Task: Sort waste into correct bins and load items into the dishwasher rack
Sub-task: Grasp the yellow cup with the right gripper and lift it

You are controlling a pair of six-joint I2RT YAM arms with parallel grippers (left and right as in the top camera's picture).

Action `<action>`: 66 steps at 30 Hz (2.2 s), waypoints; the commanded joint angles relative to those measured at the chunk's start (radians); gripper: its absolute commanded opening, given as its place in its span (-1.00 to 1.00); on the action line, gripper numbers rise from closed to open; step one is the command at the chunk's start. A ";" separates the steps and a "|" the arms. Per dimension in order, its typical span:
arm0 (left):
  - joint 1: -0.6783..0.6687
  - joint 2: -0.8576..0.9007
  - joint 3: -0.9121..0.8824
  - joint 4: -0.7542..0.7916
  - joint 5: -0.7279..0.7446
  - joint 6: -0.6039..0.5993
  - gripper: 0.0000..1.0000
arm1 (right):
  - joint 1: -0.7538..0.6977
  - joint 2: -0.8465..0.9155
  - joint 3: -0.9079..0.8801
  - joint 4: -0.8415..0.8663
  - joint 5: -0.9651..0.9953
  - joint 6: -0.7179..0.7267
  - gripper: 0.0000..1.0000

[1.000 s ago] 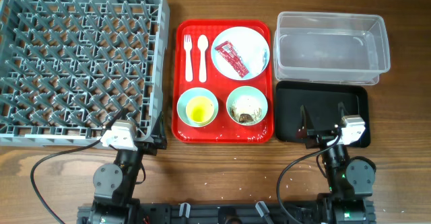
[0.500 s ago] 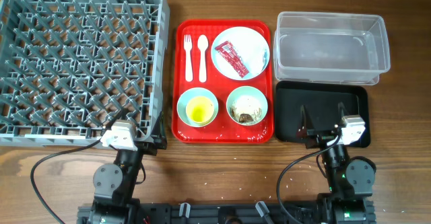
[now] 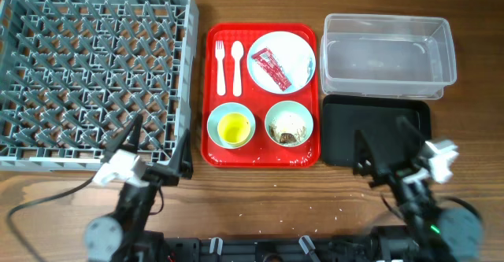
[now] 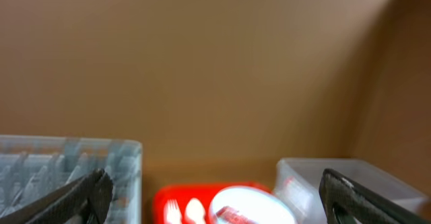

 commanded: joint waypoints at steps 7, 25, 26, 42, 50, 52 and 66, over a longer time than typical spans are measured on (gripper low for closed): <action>-0.003 0.595 1.013 -0.886 0.087 -0.052 1.00 | -0.004 0.632 0.956 -0.878 -0.030 -0.111 1.00; -0.003 0.857 1.191 -1.304 0.103 -0.084 1.00 | 0.690 1.299 0.916 -0.746 0.139 0.247 0.69; -0.003 0.837 1.209 -1.311 0.082 -0.084 1.00 | 0.730 1.362 0.916 -0.711 0.205 0.287 0.65; -0.003 0.751 1.226 -1.448 0.060 -0.084 1.00 | 0.733 1.853 0.916 -0.496 0.358 0.394 -0.72; -0.003 0.755 1.226 -1.452 0.060 -0.084 1.00 | 0.732 1.764 0.916 -0.524 0.330 0.378 -0.92; -0.003 0.755 1.226 -1.452 0.060 -0.084 1.00 | 0.732 1.743 0.917 -0.523 0.331 0.374 -0.92; -0.003 0.771 1.226 -1.236 0.329 -0.280 1.00 | 0.276 0.989 0.917 -0.541 -0.446 0.052 -0.91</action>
